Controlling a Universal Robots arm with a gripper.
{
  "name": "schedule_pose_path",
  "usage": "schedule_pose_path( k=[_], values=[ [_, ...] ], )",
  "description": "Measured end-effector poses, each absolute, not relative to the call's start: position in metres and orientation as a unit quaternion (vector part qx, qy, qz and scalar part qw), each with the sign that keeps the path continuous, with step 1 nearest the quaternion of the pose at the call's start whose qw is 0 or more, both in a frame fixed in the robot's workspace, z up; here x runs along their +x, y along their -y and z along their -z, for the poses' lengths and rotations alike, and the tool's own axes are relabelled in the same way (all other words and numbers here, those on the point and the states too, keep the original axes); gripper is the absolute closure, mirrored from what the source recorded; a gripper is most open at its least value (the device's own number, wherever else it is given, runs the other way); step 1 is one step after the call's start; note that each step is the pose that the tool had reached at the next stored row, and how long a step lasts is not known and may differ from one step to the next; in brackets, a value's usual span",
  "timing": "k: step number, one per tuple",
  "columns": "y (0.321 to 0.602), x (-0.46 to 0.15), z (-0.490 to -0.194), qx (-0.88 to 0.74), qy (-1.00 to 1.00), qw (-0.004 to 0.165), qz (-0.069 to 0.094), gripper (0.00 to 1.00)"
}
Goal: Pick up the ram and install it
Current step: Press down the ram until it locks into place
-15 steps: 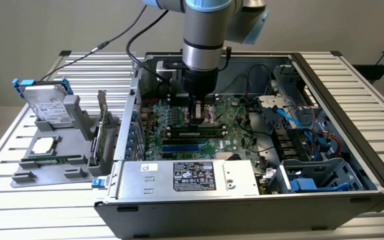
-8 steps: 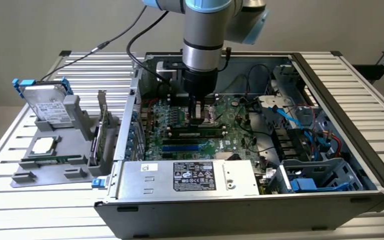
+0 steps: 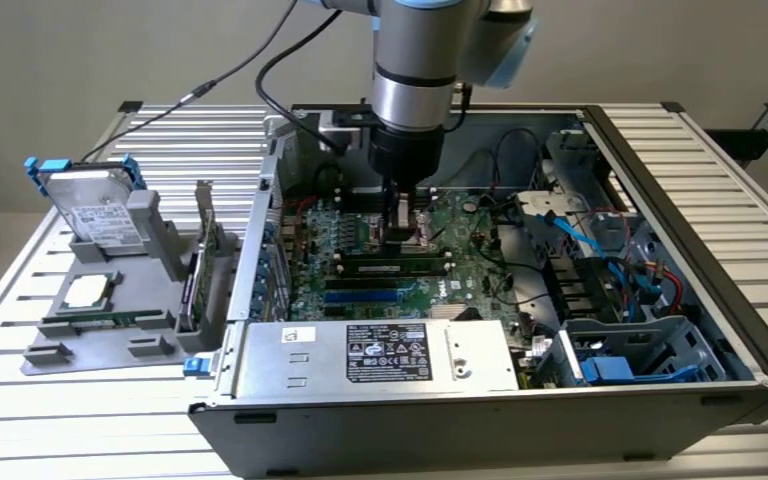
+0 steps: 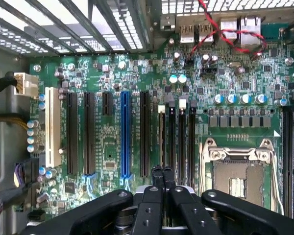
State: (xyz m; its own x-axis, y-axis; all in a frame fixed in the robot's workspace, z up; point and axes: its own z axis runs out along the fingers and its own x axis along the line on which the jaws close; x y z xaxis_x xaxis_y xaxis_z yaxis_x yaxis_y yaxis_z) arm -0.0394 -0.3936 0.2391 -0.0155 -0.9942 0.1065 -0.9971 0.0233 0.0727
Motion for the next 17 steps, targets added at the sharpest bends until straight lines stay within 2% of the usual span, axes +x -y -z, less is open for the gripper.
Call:
schedule_pose_path(
  k=[17],
  values=[
    [0.395, -0.024, -0.242, 0.702, 0.709, 0.066, -0.009, 0.9]
  ],
)
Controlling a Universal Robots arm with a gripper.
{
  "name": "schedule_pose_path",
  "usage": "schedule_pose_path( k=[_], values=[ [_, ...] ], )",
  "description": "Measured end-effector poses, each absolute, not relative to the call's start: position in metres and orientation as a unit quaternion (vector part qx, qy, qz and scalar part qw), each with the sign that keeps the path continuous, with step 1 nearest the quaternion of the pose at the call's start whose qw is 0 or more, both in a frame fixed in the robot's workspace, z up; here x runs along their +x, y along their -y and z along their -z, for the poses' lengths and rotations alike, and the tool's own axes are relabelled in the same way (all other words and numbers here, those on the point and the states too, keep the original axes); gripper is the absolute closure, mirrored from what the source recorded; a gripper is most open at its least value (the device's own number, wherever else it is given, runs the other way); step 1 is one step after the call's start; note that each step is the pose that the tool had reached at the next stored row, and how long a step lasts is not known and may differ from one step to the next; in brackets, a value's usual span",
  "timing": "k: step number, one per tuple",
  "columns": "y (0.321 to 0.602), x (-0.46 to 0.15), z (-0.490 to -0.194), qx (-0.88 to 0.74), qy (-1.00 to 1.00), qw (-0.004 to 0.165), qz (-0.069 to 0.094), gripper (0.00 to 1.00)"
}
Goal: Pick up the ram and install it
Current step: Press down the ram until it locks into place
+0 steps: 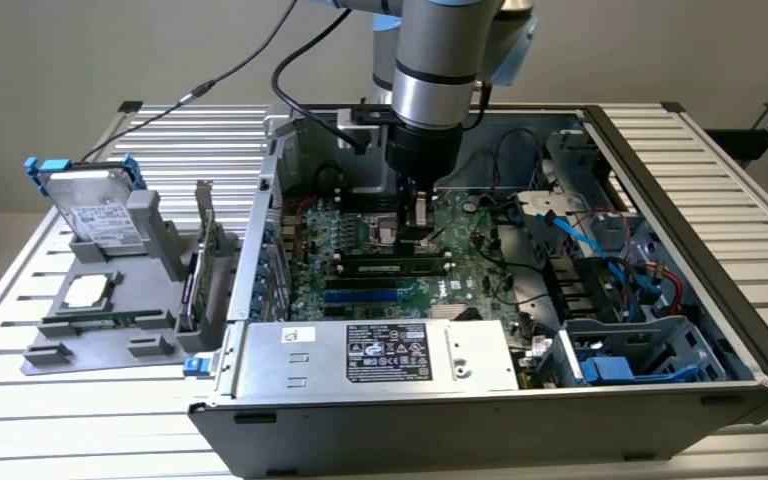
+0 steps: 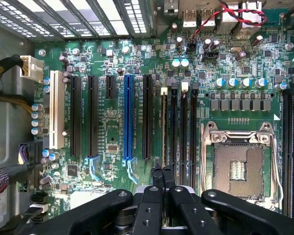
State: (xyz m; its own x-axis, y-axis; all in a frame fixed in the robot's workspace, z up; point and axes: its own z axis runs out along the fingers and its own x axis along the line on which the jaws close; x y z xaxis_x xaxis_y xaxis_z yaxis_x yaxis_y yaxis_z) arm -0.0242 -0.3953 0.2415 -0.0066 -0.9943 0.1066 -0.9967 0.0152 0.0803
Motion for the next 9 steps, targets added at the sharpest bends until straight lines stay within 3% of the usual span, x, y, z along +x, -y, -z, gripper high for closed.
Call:
schedule_pose_path(
  k=[9],
  values=[
    [0.3951, -0.0271, -0.2413, 0.699, 0.712, 0.066, -0.009, 0.9]
  ],
)
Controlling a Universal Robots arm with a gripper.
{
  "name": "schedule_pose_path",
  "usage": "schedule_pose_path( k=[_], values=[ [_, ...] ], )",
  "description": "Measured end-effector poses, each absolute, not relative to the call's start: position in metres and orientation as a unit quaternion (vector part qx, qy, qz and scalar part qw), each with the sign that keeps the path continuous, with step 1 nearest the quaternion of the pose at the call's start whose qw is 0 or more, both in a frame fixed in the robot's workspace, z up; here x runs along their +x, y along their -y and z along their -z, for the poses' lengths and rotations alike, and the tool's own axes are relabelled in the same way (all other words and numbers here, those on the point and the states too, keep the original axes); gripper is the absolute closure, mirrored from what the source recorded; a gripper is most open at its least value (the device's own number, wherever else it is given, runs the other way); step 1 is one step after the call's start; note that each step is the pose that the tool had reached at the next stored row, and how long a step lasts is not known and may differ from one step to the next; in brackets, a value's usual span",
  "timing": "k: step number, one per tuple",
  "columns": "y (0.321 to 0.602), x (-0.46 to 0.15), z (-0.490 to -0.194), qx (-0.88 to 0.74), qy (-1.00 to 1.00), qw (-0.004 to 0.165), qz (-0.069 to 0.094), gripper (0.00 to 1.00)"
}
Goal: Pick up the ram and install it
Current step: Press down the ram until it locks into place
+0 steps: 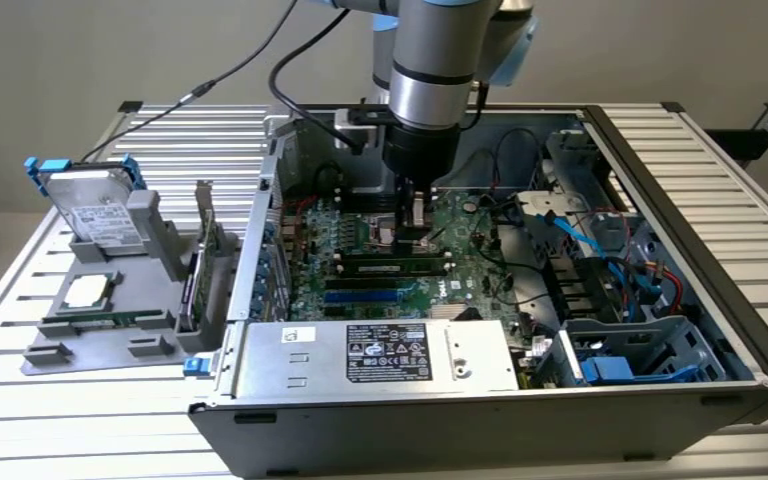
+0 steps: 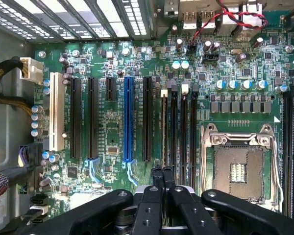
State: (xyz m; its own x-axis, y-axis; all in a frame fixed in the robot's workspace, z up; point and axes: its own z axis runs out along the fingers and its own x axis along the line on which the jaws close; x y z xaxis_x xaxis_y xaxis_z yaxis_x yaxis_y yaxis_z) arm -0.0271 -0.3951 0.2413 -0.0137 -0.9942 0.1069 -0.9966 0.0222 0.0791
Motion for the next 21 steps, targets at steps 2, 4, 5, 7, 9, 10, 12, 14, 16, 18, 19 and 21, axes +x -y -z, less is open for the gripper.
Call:
schedule_pose_path(
  k=[2, 4, 5, 7, 9, 10, 12, 14, 16, 18, 19, 21],
  values=[
    [0.3951, -0.0272, -0.2409, 0.691, 0.72, 0.066, -0.009, 0.9],
    [0.3952, -0.0273, -0.2407, 0.68, 0.73, 0.066, -0.008, 0.9],
    [0.3951, -0.0273, -0.2405, 0.674, 0.736, 0.066, -0.007, 0.9],
    [0.3951, -0.0273, -0.2402, 0.661, 0.747, 0.066, -0.006, 0.9],
    [0.3952, -0.0273, -0.2402, 0.651, 0.756, 0.066, -0.006, 0.9],
    [0.3951, -0.0273, -0.2401, 0.647, 0.76, 0.065, -0.006, 0.9],
    [0.3951, -0.0273, -0.2401, 0.639, 0.767, 0.062, -0.008, 0.9],
    [0.395, -0.0273, -0.2401, 0.631, 0.774, 0.059, -0.01, 0.9],
    [0.3949, -0.0273, -0.2401, 0.623, 0.78, 0.056, -0.012, 0.9],
    [0.3949, -0.0272, -0.24, 0.614, 0.788, 0.053, -0.013, 0.9],
    [0.3949, -0.0272, -0.24, 0.609, 0.791, 0.052, -0.014, 0.9],
    [0.3949, -0.0273, -0.24, 0.6, 0.798, 0.051, -0.014, 0.9]
  ],
)
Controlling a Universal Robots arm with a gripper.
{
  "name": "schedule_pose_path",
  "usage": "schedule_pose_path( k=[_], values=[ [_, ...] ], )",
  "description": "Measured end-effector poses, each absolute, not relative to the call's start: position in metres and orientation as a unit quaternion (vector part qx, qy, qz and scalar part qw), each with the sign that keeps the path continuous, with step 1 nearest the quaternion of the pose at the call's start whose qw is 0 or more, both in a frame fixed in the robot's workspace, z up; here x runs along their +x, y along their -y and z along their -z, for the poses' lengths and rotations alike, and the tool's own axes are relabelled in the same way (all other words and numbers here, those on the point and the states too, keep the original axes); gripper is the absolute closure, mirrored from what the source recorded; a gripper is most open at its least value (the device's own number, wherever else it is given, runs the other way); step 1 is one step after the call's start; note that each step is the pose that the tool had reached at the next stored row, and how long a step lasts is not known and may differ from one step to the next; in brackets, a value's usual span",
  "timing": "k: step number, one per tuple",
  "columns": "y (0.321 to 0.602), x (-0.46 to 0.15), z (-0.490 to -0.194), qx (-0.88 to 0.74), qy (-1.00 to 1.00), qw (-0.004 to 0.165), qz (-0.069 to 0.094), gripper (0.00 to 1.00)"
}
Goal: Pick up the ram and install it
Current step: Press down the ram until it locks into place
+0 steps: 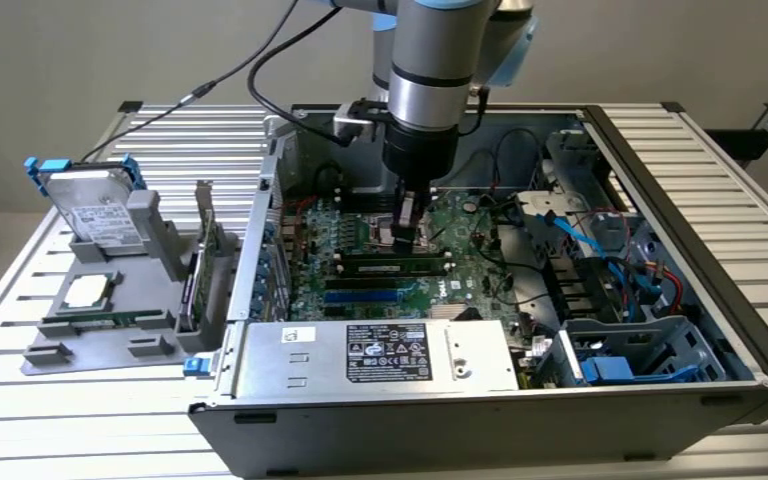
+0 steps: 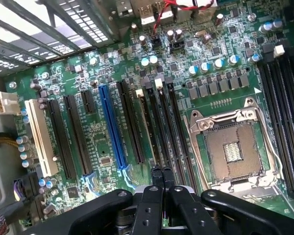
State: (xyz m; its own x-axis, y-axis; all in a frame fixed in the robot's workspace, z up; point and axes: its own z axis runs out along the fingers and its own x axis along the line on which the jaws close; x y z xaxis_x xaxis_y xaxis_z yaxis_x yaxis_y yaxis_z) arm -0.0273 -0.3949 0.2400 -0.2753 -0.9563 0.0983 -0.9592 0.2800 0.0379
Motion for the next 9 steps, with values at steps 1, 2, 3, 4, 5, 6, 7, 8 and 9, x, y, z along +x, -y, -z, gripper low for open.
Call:
schedule_pose_path(
  k=[1, 2, 3, 4, 5, 6, 7, 8, 9],
  values=[
    [0.3949, -0.0272, -0.24, 0.595, 0.802, 0.05, -0.015, 0.9],
    [0.3949, -0.0272, -0.2399, 0.59, 0.805, 0.05, -0.015, 0.9],
    [0.3949, -0.0272, -0.2399, 0.585, 0.809, 0.049, -0.015, 0.9],
    [0.3949, -0.0273, -0.2399, 0.58, 0.813, 0.049, -0.015, 0.9],
    [0.3949, -0.0273, -0.2398, 0.575, 0.817, 0.049, -0.015, 0.9],
    [0.3949, -0.0273, -0.2397, 0.569, 0.82, 0.049, -0.015, 0.9],
    [0.3949, -0.0273, -0.2396, 0.564, 0.824, 0.049, -0.015, 0.9],
    [0.3949, -0.0273, -0.2396, 0.559, 0.828, 0.049, -0.014, 0.9],
    [0.3949, -0.0273, -0.2394, 0.549, 0.834, 0.049, -0.014, 0.9]
  ],
)
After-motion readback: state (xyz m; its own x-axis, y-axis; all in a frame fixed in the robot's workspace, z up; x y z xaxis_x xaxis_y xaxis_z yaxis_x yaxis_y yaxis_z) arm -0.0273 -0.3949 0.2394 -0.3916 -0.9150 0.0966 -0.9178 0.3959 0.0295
